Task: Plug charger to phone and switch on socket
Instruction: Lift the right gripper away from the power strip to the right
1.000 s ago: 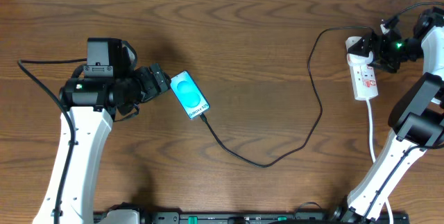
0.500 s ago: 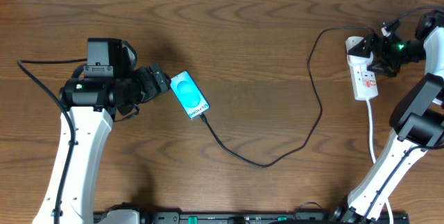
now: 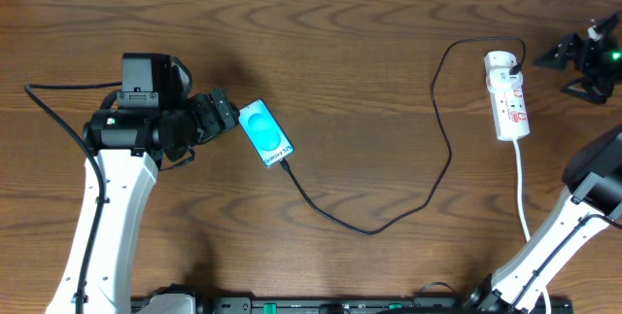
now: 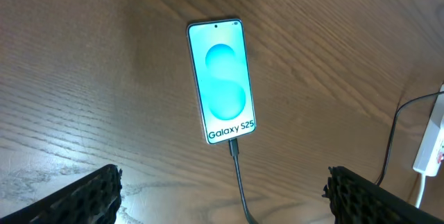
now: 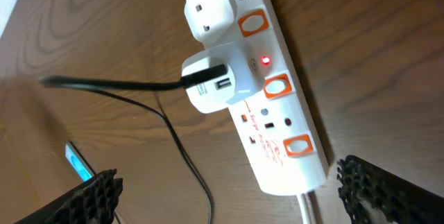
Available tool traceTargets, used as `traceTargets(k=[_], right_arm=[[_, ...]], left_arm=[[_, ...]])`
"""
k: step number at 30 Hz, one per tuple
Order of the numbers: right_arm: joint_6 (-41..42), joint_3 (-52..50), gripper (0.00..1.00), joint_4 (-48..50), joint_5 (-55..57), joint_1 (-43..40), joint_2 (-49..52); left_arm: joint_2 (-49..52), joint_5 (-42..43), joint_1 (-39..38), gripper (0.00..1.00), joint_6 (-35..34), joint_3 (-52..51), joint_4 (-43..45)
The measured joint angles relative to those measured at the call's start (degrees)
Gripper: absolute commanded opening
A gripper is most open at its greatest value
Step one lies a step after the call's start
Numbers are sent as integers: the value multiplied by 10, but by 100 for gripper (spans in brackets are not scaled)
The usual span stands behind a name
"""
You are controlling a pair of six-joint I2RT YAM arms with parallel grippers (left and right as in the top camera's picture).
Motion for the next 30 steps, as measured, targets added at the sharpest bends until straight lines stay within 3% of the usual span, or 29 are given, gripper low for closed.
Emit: traceTargets(k=[8, 20, 30], right_arm=[[0, 4, 99, -16, 5, 1, -64], [-4, 13, 99, -68, 61, 66, -369], [-5, 15, 99, -78, 89, 98, -484]], left_arm=[[0, 0, 0, 95, 0, 0, 23], [0, 0, 0, 95, 0, 0, 62], [0, 0, 0, 95, 0, 0, 62]])
